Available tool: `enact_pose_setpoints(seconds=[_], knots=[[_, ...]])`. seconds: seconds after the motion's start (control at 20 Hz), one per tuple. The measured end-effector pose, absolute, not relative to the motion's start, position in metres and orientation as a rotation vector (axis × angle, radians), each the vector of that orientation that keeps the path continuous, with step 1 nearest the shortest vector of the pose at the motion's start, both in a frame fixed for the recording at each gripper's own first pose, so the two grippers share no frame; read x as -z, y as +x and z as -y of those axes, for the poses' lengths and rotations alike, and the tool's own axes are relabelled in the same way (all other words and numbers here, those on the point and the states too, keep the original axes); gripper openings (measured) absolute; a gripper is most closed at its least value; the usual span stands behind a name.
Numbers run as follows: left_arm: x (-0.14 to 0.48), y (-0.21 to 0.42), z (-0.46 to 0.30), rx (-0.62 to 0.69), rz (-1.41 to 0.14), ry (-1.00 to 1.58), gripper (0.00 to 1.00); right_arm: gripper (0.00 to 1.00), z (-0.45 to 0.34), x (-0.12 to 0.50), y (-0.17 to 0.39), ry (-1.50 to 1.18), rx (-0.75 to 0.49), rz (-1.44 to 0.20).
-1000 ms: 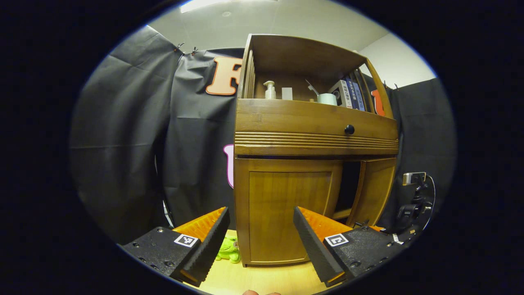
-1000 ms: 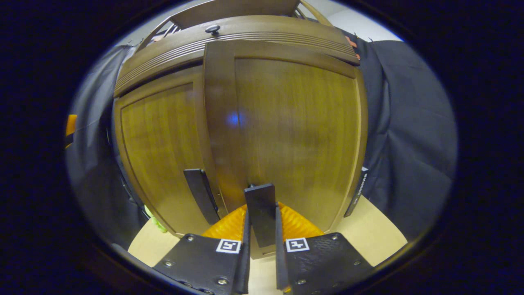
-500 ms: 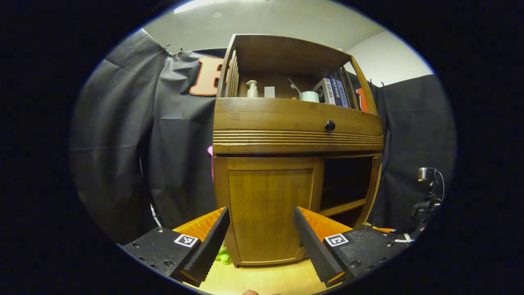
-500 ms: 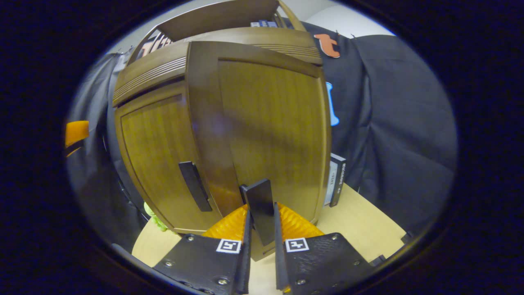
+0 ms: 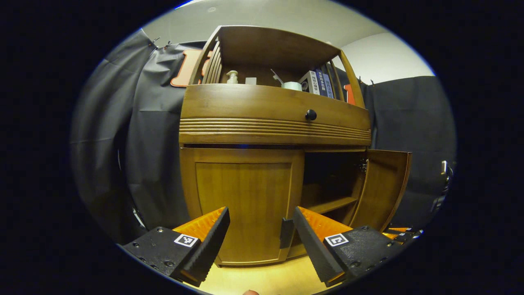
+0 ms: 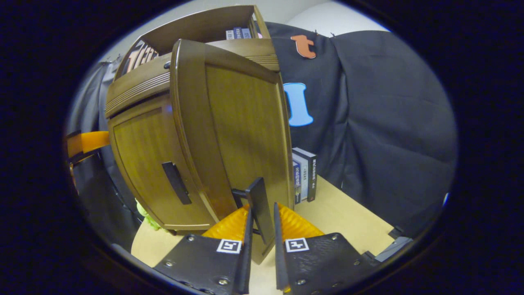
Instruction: Open the right door of the double-door shoe cabinet with the right hand, and open the left door with the left hand.
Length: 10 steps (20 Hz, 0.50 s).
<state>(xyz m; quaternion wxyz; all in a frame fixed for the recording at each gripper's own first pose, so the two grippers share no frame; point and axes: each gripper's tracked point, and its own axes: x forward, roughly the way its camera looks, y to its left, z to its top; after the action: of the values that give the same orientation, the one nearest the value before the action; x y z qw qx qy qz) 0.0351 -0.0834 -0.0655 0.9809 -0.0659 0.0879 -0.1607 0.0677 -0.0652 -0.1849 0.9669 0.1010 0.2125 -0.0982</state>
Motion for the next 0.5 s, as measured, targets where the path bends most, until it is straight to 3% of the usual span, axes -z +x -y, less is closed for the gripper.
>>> enact_pose_setpoints(seconds=[0.5], knots=[[0.09,0.054,0.105,0.34,-0.221,-0.138,0.97,0.25,0.096,0.177,0.053,0.162,0.268,-0.41]])
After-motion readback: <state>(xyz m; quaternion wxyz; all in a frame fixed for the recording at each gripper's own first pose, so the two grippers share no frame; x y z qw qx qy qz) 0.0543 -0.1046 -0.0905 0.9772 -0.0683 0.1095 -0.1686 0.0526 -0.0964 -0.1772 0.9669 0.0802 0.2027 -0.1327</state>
